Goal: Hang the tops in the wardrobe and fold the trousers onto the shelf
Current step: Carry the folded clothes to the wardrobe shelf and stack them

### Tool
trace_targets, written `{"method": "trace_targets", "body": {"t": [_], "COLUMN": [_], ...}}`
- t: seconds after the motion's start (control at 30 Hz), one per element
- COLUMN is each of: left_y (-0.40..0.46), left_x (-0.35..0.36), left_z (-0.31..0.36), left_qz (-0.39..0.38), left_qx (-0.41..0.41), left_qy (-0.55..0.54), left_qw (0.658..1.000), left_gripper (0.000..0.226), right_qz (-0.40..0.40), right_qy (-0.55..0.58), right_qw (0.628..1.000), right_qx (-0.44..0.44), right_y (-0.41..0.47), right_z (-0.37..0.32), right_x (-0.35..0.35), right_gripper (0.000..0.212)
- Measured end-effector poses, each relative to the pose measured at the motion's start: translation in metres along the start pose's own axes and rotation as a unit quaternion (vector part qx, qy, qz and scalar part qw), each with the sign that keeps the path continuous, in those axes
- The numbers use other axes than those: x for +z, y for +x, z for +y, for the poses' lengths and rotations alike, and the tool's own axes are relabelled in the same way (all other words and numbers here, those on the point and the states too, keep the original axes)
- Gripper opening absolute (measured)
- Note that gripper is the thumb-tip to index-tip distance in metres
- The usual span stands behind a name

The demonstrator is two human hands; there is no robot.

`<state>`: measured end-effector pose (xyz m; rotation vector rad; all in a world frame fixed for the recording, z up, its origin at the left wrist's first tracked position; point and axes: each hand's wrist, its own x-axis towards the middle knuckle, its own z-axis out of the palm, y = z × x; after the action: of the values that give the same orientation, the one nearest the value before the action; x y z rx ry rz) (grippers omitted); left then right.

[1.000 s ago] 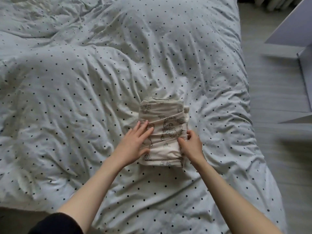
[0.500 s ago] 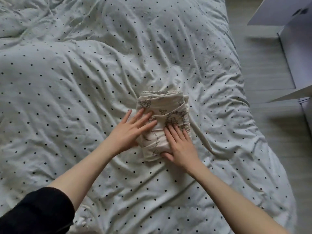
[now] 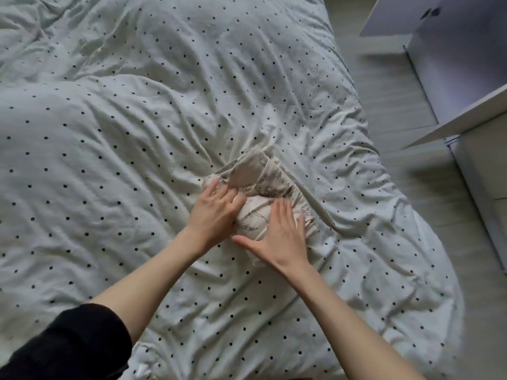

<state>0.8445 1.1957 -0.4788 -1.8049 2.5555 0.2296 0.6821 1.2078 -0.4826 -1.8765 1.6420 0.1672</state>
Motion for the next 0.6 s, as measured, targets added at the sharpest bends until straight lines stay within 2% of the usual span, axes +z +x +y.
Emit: {"method": "trace_targets", "body": {"t": [0.1, 0.17, 0.23, 0.33, 0.4, 0.47, 0.6], "left_y": [-0.034, -0.057, -0.072, -0.071, -0.062, -0.052, -0.05], "left_x": [0.004, 0.013, 0.026, 0.041, 0.047, 0.051, 0.047], "left_z": [0.03, 0.047, 0.054, 0.039, 0.029, 0.024, 0.032], "left_qz": [-0.015, -0.022, -0.029, 0.005, 0.039, 0.043, 0.008], "left_qx": [-0.073, -0.087, -0.074, -0.034, 0.003, 0.03, -0.002], "left_qy": [-0.08, -0.089, -0.059, 0.003, 0.038, 0.047, 0.022], "left_qw": [0.994, 0.992, 0.995, 0.999, 0.998, 0.998, 1.0], "left_gripper": [0.024, 0.026, 0.038, 0.057, 0.053, 0.05, 0.044], "right_qz": [0.027, 0.038, 0.038, 0.057, 0.061, 0.067, 0.104], "right_qy": [-0.05, -0.079, -0.109, -0.126, -0.146, -0.165, -0.162], "right_qw": [0.998, 0.996, 0.993, 0.99, 0.987, 0.983, 0.98], "right_qx": [-0.018, -0.023, -0.015, -0.024, -0.035, -0.039, -0.056], "right_y": [-0.023, -0.037, -0.043, -0.033, -0.025, -0.022, -0.021], "right_z": [0.005, 0.011, 0.017, 0.027, 0.03, 0.03, 0.031], "right_x": [0.01, 0.026, 0.04, 0.048, 0.055, 0.064, 0.055], "right_gripper": [0.125, 0.118, 0.11, 0.11, 0.112, 0.108, 0.085]}}
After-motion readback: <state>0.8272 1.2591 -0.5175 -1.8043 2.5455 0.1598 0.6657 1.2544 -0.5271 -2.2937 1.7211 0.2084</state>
